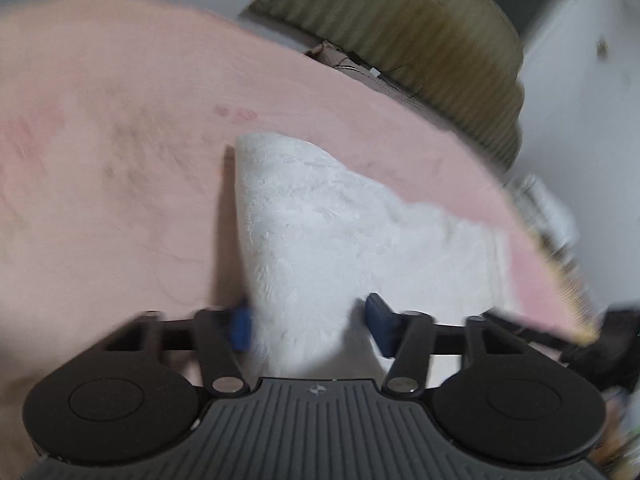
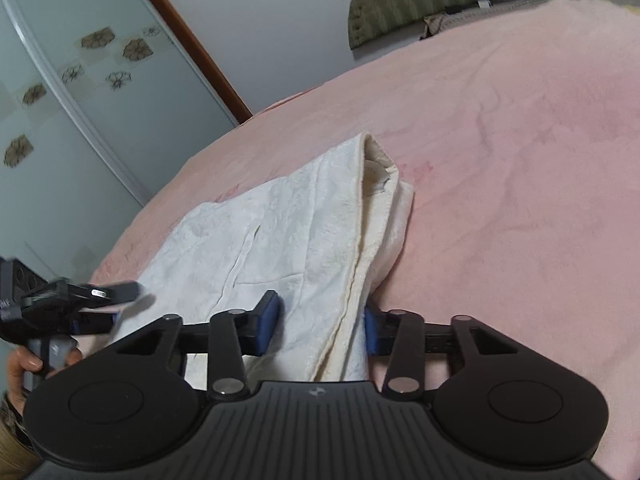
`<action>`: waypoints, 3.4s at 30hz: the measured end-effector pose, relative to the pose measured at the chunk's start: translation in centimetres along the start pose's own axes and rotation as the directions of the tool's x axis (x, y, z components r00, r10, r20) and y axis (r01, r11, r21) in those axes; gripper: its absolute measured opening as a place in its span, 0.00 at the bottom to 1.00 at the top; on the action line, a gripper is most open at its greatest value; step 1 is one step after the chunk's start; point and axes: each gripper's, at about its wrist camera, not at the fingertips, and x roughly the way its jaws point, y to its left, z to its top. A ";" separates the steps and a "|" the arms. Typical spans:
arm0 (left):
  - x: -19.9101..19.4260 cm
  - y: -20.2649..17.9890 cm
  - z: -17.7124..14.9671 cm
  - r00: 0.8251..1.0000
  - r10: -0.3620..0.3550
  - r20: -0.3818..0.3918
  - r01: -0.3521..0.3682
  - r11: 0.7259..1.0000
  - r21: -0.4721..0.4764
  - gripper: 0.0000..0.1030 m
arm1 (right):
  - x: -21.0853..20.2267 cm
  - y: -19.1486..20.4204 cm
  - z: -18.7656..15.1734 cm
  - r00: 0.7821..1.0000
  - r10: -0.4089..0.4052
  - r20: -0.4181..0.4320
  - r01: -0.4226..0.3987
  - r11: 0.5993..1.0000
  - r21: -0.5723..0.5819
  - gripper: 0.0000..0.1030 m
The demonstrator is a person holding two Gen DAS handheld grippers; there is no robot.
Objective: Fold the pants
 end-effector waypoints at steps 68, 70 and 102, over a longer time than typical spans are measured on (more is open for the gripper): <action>-6.6 0.0 -7.1 0.848 0.500 0.177 -0.519 0.851 0.079 1.00 | 4.0 17.9 -8.5 0.986 -0.164 0.019 0.159 0.919 -0.360 0.90; -6.4 -0.1 -7.1 0.845 0.506 0.172 -0.525 0.846 0.091 1.00 | 4.2 18.2 -8.7 0.986 -0.169 0.012 0.161 0.914 -0.373 0.94; -6.4 0.1 -7.1 0.853 0.498 0.158 -0.514 0.853 0.087 1.00 | 6.2 18.0 -7.7 0.976 -0.216 -0.033 0.184 0.895 -0.407 1.00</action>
